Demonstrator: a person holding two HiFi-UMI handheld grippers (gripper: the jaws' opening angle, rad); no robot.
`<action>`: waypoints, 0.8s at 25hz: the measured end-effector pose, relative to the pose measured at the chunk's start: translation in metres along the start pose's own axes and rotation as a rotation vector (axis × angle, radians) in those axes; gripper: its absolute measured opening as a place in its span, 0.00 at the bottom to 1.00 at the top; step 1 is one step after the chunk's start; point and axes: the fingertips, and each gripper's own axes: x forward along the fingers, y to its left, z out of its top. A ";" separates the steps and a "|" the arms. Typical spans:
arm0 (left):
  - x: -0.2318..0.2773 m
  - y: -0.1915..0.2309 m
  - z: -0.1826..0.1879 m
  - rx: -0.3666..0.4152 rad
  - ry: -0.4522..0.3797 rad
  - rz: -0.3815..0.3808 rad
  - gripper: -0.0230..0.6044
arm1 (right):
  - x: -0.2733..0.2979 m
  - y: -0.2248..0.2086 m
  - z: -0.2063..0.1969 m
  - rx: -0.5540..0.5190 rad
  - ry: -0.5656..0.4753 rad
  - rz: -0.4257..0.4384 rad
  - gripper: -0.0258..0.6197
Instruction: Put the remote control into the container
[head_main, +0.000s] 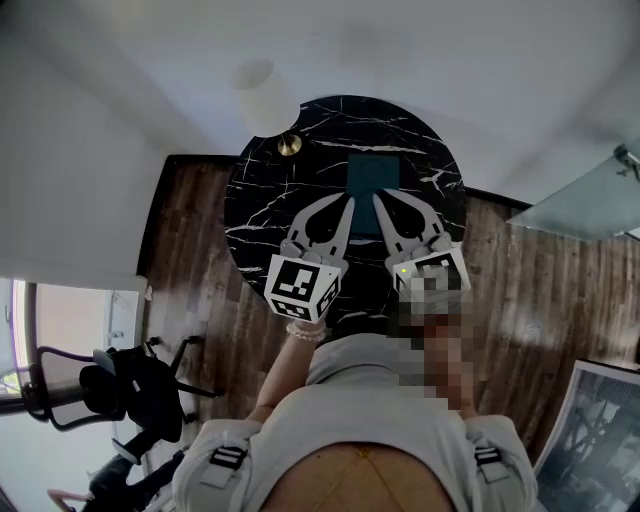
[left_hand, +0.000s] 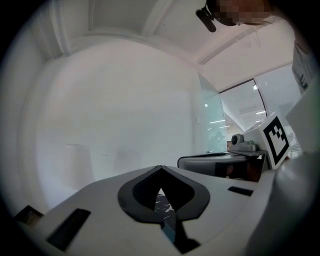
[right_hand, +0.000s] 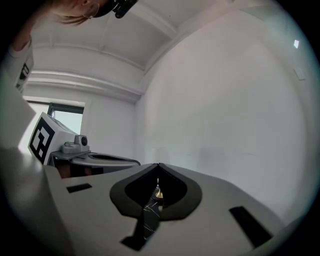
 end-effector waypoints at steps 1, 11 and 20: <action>0.000 0.001 0.001 -0.001 -0.002 0.000 0.05 | 0.001 0.000 0.000 0.001 0.001 0.001 0.06; 0.003 0.000 0.002 -0.001 -0.003 -0.018 0.05 | 0.000 -0.001 0.000 -0.003 0.014 -0.013 0.06; 0.009 0.001 0.003 -0.001 -0.003 -0.022 0.05 | 0.001 -0.007 0.000 0.003 0.016 -0.021 0.06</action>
